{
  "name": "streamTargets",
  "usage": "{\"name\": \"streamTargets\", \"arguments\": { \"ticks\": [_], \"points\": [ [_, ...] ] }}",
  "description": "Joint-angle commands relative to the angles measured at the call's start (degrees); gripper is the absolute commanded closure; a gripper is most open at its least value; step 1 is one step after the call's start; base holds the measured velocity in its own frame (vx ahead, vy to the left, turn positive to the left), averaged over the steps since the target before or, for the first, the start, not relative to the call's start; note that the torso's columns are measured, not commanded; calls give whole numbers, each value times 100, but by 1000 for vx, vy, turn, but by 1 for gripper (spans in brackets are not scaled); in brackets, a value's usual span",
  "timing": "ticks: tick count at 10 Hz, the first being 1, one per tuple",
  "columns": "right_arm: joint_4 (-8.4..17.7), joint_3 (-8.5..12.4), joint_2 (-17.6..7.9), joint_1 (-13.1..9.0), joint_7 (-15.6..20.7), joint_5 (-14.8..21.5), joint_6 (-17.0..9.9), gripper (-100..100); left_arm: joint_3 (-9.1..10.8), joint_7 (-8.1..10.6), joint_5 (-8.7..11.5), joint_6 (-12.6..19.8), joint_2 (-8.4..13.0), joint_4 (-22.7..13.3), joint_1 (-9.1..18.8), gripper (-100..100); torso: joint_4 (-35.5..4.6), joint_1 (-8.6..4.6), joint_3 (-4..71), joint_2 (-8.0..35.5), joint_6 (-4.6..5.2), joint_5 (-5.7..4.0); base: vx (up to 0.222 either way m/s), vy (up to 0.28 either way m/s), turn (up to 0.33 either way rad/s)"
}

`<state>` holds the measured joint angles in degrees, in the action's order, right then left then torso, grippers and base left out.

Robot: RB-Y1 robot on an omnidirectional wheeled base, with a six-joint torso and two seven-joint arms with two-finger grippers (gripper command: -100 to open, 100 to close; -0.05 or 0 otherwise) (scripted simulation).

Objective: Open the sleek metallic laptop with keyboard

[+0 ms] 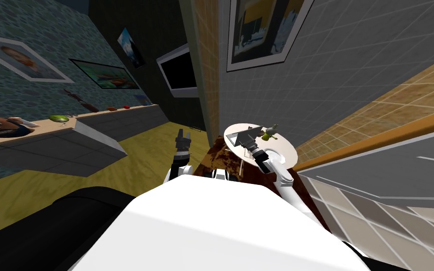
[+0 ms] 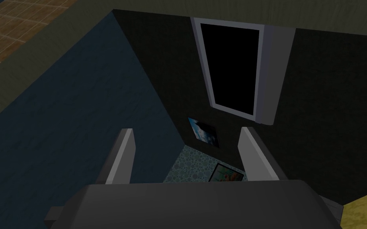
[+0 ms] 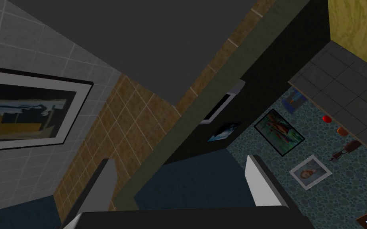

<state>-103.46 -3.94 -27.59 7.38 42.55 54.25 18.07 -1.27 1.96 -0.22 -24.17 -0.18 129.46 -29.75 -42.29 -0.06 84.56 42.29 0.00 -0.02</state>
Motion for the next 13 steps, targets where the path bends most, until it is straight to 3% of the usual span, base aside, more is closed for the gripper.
{"name": "streamTargets", "arguments": {
  "ticks": [1, 7, 8, 12, 13],
  "points": [
    [236, -79, -199, -177, 359, 385, -49, -100, 0, 0, 0, 0, 0, 0, 0, 0, 1, 9, 1, -1, 0, 3, 95, 63, -4],
    [686, -218, -548, -540, 985, 1077, -111, -100, 0, 0, 0, 0, 0, 0, 0, 0, 0, 1, -1, 2, 0, 1, 73, 59, -5],
    [624, -224, -547, -516, 884, 1018, -130, -100, 0, 0, 0, 0, 0, 0, 0, 0, 2, 10, 2, -3, -4, 2, 25, 29, -10],
    [1124, 11, -641, -823, 795, 1011, -431, -100, 0, 0, 0, 0, 0, 0, 2, 0, 3, 0, -2, 4, 0, -1, -68, -5, 273],
    [1036, 13, -621, -744, 845, 999, -345, -100, 0, 0, 0, 0, 0, 0, 3, 0, 1, 6, -1, 1, -1, 1, -38, -3, 46]
  ]
}}
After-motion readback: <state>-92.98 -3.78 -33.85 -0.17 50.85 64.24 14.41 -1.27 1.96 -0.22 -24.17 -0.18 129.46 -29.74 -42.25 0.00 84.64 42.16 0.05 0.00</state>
